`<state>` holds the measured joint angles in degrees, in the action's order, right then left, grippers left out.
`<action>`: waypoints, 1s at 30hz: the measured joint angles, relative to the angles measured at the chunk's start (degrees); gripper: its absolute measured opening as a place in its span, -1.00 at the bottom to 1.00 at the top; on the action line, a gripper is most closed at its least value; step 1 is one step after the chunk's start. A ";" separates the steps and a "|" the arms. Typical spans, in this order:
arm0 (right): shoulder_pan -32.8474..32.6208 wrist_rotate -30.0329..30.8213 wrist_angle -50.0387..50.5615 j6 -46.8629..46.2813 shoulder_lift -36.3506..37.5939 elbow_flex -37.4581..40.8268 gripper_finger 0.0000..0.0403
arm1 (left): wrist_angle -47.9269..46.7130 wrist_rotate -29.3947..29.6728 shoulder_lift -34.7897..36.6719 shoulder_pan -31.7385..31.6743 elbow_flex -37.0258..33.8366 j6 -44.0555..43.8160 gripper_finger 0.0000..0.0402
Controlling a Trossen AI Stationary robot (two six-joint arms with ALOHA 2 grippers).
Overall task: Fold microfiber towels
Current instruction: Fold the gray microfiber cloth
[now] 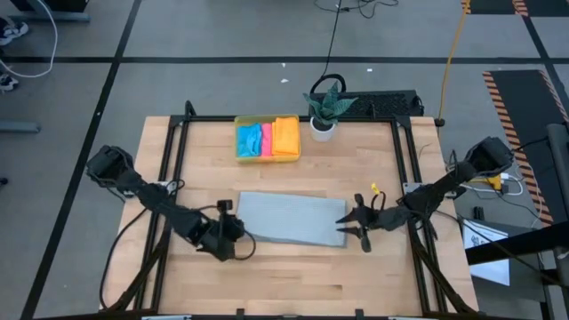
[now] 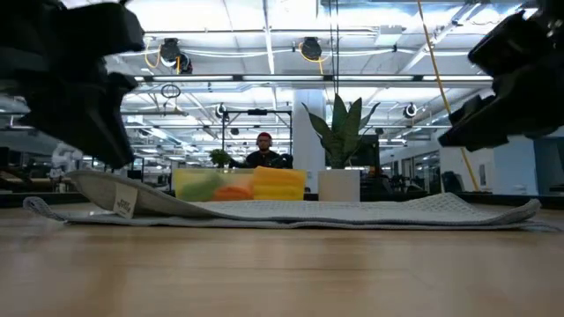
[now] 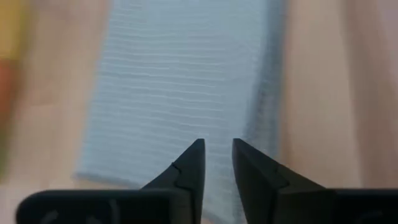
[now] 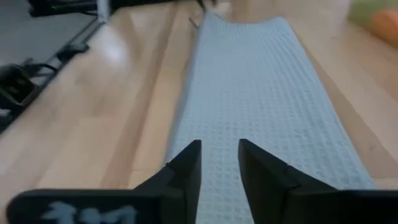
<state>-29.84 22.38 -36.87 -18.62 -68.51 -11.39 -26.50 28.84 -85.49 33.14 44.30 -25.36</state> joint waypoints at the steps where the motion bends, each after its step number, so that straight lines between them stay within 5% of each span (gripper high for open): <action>1: 0.47 -0.01 0.27 -0.17 -0.43 0.05 -0.54 | 1.32 -2.51 0.00 -0.69 -0.49 1.67 -0.61; 4: 1.00 -0.14 0.37 -0.17 -1.73 0.03 -0.63 | 2.58 -6.53 0.00 -0.93 -0.91 4.29 -0.70; 13: 0.97 -0.63 0.25 -0.26 -2.19 0.03 -0.70 | 2.17 -4.15 0.00 1.43 -0.92 9.25 -0.77; 18: -0.06 -7.62 -0.70 1.04 -2.19 0.03 -0.64 | 1.79 -2.62 0.00 1.60 -0.93 10.83 -0.56; 24: -4.33 -7.66 -1.00 4.02 -2.19 0.03 -0.37 | 1.92 -2.21 0.00 1.28 -2.04 10.21 -0.23; 30: -8.45 -5.38 9.57 10.13 -2.42 -3.26 -0.26 | 1.74 -2.23 -0.04 1.28 -4.95 6.71 -0.25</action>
<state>-38.28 17.00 -27.29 -8.49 -70.93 -14.65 -24.75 26.61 -85.53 34.41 39.36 -18.65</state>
